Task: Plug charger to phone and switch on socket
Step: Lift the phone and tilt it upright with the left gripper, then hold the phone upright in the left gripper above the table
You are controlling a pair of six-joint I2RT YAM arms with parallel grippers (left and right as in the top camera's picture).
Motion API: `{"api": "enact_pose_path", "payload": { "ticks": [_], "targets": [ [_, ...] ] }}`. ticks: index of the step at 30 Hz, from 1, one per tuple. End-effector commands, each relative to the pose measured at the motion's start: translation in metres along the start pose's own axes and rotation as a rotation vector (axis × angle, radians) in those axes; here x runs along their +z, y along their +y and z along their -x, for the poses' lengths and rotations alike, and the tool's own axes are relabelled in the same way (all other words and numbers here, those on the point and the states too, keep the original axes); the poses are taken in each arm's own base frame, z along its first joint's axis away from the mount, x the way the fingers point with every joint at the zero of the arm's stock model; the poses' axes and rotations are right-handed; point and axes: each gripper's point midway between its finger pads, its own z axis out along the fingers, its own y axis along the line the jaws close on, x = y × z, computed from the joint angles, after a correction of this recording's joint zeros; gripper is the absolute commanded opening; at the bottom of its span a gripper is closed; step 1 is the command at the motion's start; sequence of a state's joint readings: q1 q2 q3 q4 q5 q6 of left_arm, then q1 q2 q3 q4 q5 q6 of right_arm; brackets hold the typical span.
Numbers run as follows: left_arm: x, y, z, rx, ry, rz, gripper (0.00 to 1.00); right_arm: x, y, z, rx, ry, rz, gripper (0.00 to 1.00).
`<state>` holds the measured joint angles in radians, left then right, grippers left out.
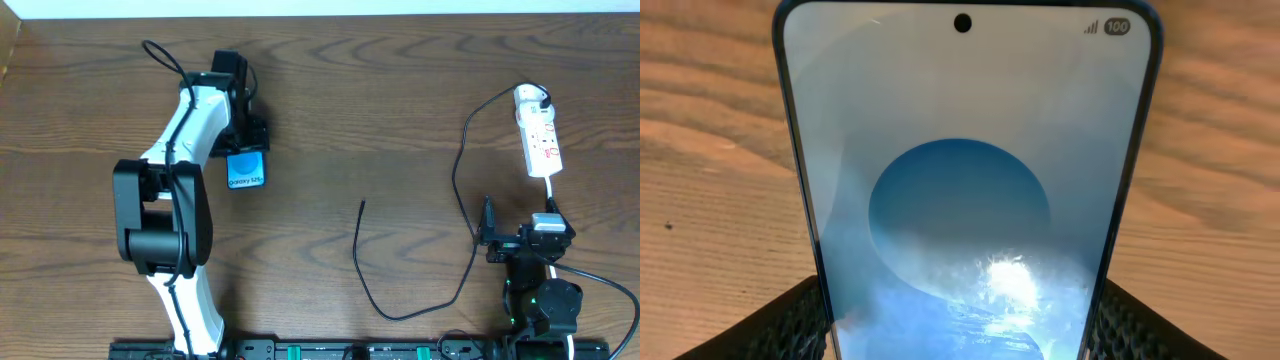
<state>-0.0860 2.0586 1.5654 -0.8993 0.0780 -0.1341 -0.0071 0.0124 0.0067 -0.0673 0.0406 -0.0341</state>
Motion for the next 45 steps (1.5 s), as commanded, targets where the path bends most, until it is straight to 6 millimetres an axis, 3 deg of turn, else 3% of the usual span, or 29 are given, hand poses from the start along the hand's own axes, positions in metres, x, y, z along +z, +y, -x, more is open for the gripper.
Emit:
{"api": "enact_pose_path", "payload": {
  "ticks": [1,12,26,37,45],
  "targets": [
    [-0.036,-0.02,0.012,0.007,-0.071,-0.115,0.08,0.0,0.001,0.0,-0.008,-0.001,0.005,0.99],
    [-0.092,-0.079,0.002,-0.039,-0.07,-0.49,0.07,0.0,0.001,0.0,-0.008,-0.001,0.005,0.99],
    [-0.152,-0.143,-0.023,-0.266,0.225,-0.983,0.07,0.0,0.001,0.0,-0.008,-0.001,0.005,0.99],
    [-0.199,-0.163,-0.036,-0.474,0.549,-1.2,0.07,0.0,0.001,0.0,-0.008,-0.001,0.005,0.99],
    [-0.204,-0.164,-0.037,-0.558,0.634,-1.197,0.07,0.0,0.001,0.0,-0.008,-0.001,0.005,0.99]
  ]
}}
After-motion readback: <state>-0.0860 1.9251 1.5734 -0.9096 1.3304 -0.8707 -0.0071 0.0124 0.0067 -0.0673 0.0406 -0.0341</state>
